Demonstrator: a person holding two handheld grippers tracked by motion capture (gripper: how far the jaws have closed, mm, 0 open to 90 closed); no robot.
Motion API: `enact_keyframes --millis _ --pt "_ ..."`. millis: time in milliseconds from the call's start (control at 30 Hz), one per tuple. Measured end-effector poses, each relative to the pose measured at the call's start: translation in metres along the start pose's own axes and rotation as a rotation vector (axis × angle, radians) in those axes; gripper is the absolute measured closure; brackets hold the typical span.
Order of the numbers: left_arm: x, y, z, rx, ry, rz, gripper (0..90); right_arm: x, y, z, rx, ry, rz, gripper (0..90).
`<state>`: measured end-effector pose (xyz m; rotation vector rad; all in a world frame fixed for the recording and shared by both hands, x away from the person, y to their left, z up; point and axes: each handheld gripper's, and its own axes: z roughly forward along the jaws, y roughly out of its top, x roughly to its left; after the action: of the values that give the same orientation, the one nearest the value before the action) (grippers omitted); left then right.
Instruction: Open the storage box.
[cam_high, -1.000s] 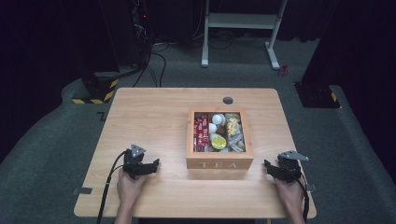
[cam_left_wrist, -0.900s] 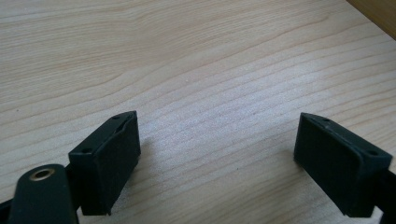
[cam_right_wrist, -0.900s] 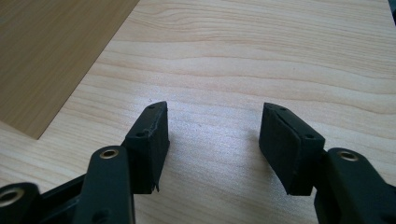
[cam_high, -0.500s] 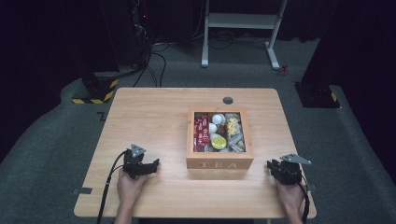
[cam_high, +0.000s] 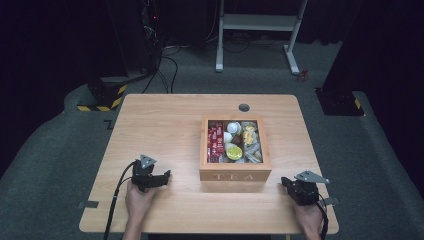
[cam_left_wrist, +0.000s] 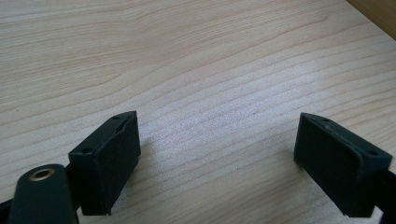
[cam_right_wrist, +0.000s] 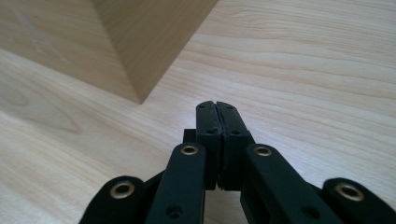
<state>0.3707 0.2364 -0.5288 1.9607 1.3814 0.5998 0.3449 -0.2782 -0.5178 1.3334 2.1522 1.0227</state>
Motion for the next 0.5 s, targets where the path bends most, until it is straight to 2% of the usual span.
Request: enact_keyframes --millis 233,267,500 --pt "0.000 0.000 0.000 0.000 0.000 0.000 14.8 0.013 -0.002 -0.001 -0.007 0.055 -0.031 90.0" --pt "0.000 0.000 0.000 0.000 0.000 0.000 14.8 0.017 -0.002 -0.001 -0.003 0.071 -0.048 90.0" --pt "0.000 0.000 0.000 0.000 0.000 0.000 14.8 0.029 0.000 -0.002 -0.018 0.125 -0.065 90.0"
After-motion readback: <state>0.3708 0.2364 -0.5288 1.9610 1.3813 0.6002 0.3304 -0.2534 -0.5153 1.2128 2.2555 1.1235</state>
